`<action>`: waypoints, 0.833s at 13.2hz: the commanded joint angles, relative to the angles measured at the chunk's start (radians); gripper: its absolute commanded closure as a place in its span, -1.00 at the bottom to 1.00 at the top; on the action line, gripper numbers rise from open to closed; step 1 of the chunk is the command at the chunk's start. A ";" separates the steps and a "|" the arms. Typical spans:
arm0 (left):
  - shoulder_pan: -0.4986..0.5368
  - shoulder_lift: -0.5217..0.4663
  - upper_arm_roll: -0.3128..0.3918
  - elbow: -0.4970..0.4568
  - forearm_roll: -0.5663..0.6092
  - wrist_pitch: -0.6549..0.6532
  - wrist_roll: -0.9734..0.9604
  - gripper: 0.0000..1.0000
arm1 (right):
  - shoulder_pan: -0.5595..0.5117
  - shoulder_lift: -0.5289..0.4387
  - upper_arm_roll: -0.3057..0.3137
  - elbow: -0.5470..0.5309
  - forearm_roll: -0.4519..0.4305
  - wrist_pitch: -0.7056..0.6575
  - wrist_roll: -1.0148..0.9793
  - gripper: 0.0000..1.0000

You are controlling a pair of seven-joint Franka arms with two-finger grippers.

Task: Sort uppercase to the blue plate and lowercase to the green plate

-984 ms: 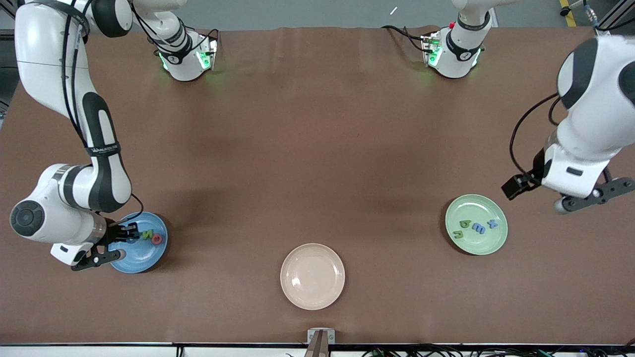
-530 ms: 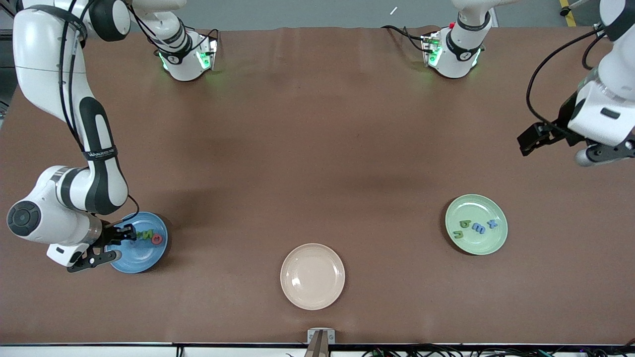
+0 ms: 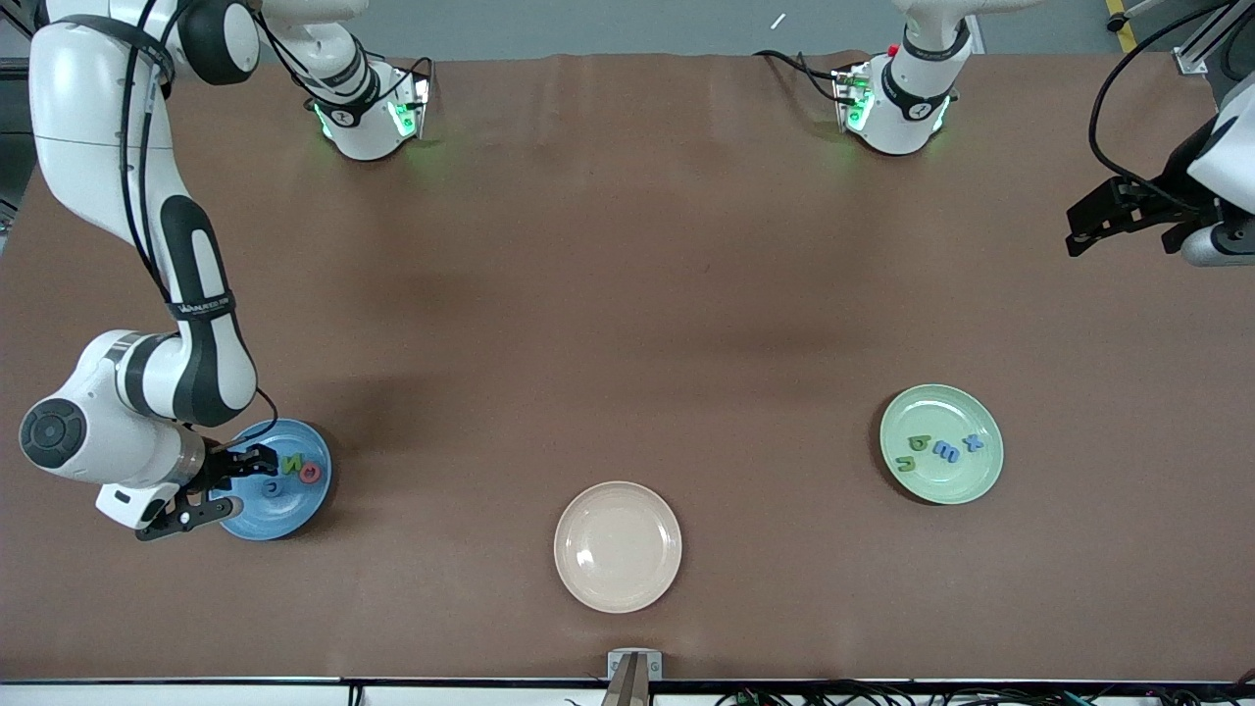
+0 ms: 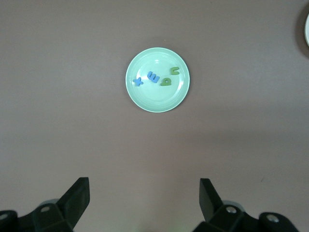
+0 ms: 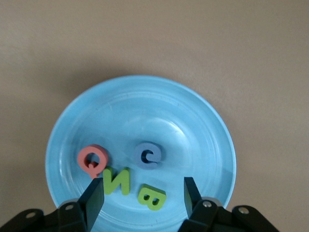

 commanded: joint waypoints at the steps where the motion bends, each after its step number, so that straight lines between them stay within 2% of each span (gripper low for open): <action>1: -0.002 -0.025 0.005 -0.017 -0.018 -0.008 0.010 -1.00 | 0.000 -0.052 0.015 0.003 0.005 -0.002 0.010 -0.51; 4: -0.006 -0.023 0.000 -0.018 -0.018 -0.008 0.015 -1.00 | -0.002 -0.130 0.017 0.007 0.006 -0.031 0.098 -0.79; 7: -0.008 -0.016 -0.001 -0.020 -0.016 -0.013 0.019 -1.00 | 0.000 -0.227 0.017 0.007 0.006 -0.173 0.151 -0.80; 11: -0.008 -0.017 -0.021 -0.023 -0.016 -0.016 0.012 -1.00 | 0.000 -0.377 0.017 0.001 0.006 -0.369 0.214 -0.94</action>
